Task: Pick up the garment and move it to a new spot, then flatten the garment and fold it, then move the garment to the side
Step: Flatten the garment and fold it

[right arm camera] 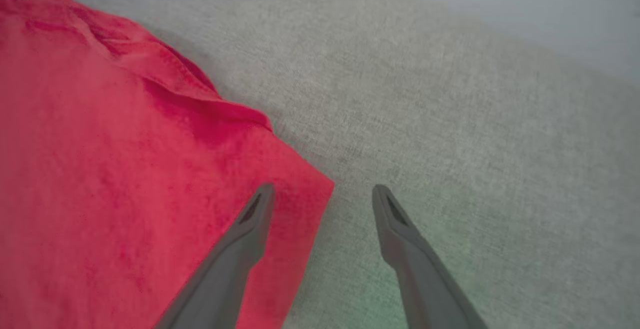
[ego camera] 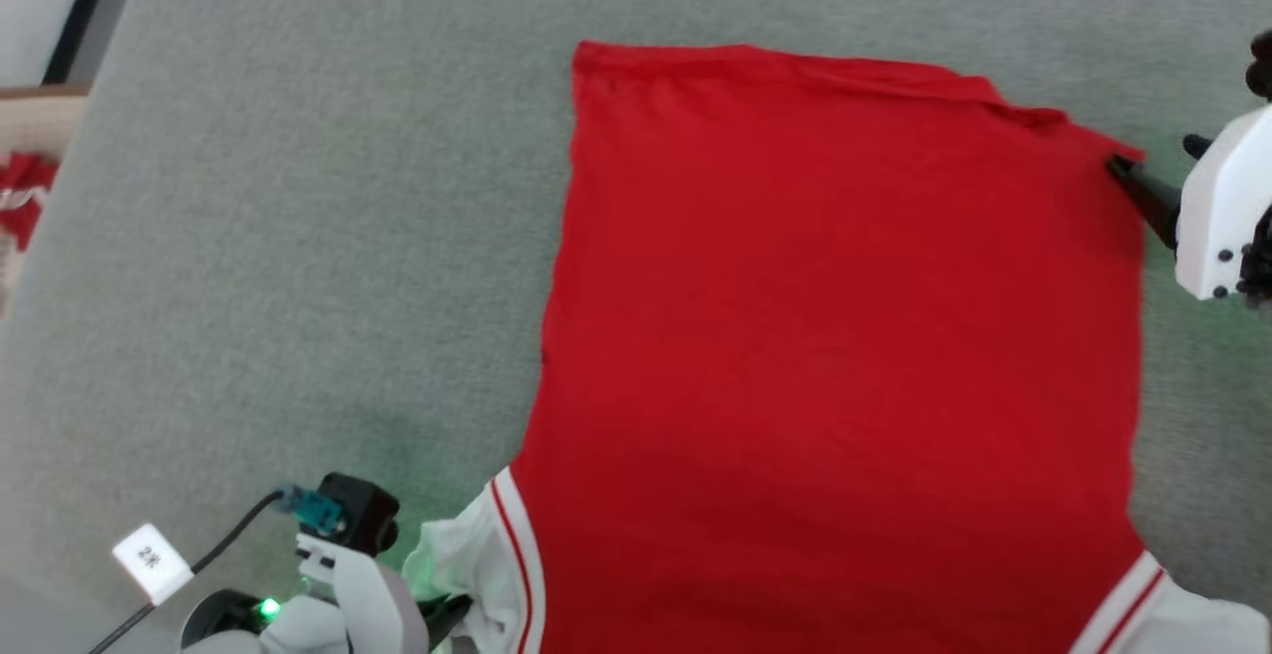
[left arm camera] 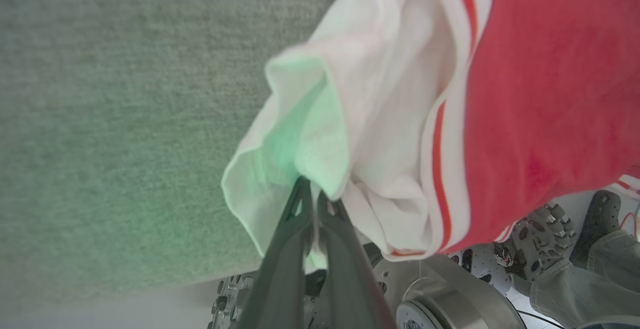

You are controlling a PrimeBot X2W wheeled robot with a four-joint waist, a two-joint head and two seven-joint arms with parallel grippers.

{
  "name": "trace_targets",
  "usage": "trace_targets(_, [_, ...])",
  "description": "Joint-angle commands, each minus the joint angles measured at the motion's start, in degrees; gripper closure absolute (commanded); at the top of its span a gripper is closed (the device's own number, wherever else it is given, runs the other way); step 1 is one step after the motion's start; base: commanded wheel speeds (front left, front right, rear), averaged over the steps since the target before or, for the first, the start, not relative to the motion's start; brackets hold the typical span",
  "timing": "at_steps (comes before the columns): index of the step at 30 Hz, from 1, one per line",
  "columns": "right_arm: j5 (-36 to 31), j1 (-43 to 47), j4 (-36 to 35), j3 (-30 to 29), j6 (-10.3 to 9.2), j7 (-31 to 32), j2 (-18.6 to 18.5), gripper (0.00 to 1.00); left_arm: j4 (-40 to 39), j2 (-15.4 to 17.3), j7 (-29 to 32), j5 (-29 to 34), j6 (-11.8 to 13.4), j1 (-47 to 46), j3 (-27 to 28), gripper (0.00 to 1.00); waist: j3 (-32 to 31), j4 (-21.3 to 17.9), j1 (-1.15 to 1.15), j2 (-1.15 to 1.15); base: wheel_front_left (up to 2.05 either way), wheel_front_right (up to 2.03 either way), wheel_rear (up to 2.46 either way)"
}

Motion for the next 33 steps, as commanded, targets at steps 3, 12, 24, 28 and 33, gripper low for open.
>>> trace_targets(3, [2.34,-3.11,4.46,2.41,-0.1,2.66,-0.14,0.0,1.6,-2.51,-0.28,0.72,-0.73,-1.84,0.02,1.0,2.45,3.23,0.0,0.0,0.0,0.0,0.0])
trace_targets(12, [3.92,-5.63,16.82,8.81,-0.09,11.14,1.21,1.0,5.02,-4.67,-0.12,1.04,-2.72,-3.51,-0.38,1.0,3.37,5.71,0.0,0.0,0.0,0.0,0.0])
trace_targets(24, [4.86,-9.19,16.07,11.41,-0.16,7.0,-3.51,1.0,7.03,-4.57,-2.95,1.78,-2.84,-4.33,1.28,1.0,0.23,2.48,0.0,0.0,0.0,0.0,0.0])
trace_targets(28, [6.31,-8.26,11.69,12.35,-0.12,6.38,-4.9,1.0,6.28,-3.52,-4.12,2.31,-2.39,-4.29,1.91,1.0,-1.53,0.21,0.0,0.0,0.0,0.0,0.0])
trace_targets(33, [7.99,-4.27,5.35,12.45,-0.12,6.24,-7.47,1.0,5.08,-1.87,-4.18,2.87,-2.16,-3.9,1.74,1.0,-3.38,-2.73,0.0,0.0,0.0,0.0,0.0])
